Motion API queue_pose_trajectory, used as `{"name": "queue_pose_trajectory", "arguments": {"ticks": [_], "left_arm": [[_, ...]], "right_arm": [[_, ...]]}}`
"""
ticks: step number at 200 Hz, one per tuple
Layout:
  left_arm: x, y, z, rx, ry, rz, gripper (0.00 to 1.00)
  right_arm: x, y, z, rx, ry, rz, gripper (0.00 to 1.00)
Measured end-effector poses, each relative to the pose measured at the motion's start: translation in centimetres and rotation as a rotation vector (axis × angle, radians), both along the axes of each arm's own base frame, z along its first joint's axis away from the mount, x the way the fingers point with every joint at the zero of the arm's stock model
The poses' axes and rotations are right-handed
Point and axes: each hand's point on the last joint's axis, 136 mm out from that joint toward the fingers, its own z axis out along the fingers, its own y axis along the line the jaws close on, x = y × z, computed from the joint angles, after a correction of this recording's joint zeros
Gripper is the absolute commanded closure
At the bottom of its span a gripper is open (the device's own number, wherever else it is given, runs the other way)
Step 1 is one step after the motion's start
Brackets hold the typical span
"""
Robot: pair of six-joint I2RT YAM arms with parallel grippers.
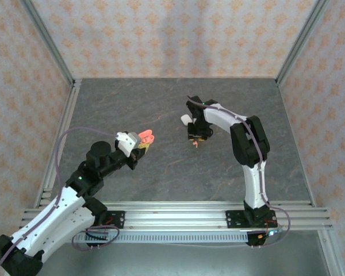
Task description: Insert the wireless bluetooth earbuds into the charging case
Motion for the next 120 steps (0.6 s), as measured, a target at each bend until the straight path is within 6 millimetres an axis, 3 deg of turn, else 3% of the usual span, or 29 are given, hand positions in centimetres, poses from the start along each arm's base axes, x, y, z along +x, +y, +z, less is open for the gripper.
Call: {"name": "queue_pose_trajectory", "arguments": {"ticks": [73,120], "left_arm": [[0.09,-0.05,-0.22,0.003,0.008,0.001,1.0],[0.09,-0.05,-0.22,0.002,0.009,0.001,1.0]], "right_arm": [[0.06,-0.3,-0.02,-0.019,-0.002,0.022,0.74],[-0.13,-0.38,0.07,-0.023,0.005,0.039,0.7]]}}
